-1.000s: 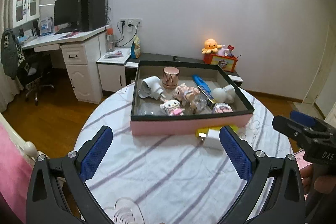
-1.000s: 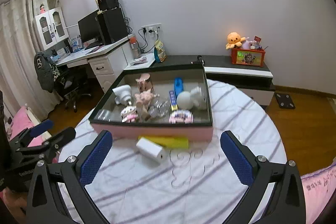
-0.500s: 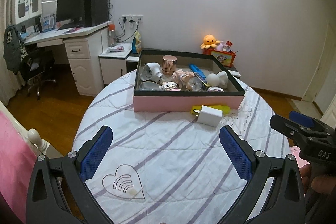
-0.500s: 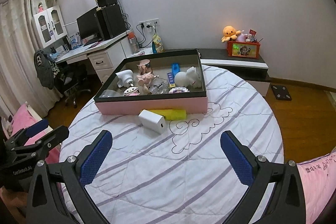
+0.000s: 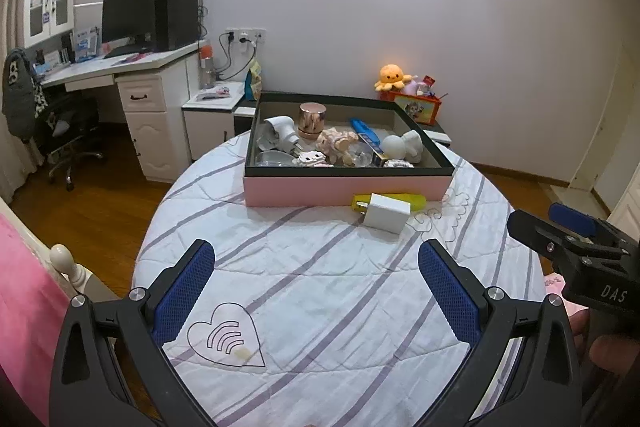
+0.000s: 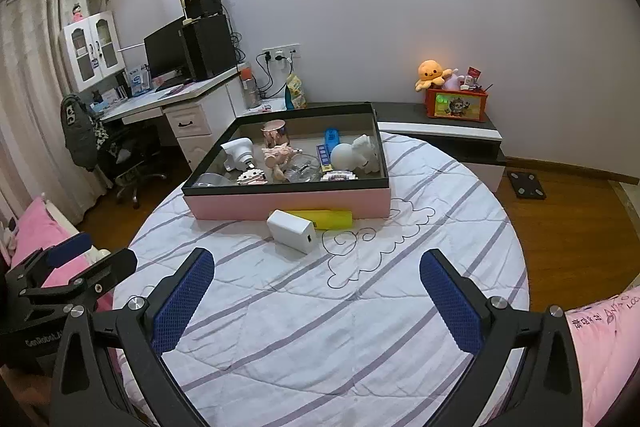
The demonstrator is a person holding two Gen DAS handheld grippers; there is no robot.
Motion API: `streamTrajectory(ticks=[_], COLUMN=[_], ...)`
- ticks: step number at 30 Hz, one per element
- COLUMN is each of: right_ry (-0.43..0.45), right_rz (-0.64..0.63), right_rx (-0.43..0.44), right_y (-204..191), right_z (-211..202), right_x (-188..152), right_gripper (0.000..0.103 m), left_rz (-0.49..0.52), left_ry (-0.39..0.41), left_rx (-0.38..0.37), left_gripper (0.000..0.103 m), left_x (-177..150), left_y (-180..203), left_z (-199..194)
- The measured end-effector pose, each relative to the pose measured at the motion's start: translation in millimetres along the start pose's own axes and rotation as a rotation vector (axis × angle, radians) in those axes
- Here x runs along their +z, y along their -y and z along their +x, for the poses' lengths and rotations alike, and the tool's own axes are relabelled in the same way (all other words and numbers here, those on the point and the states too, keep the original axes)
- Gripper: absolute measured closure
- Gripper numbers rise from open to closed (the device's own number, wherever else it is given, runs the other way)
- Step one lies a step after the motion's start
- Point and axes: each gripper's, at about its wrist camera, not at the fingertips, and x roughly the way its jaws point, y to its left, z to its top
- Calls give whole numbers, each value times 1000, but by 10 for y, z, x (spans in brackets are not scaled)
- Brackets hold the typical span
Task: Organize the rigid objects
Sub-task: 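Withdraw both tools from the box back toward the white charger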
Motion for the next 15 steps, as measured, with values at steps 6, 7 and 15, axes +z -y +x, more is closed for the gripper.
streamTrajectory(ticks=[6, 7, 15], right_ry=[-12, -15, -64], right_rz=[11, 13, 46], right_rx=[-9, -11, -45], right_y=[89, 109, 361], right_z=[61, 77, 312], right_x=[-11, -11, -54], right_gripper=[0, 0, 0], left_rz=[4, 4, 20], left_ry=[-18, -23, -71], left_rx=[-1, -1, -16], left_gripper=[0, 0, 0], left_x=[-8, -11, 4], left_y=[42, 52, 208], left_z=[94, 125, 482])
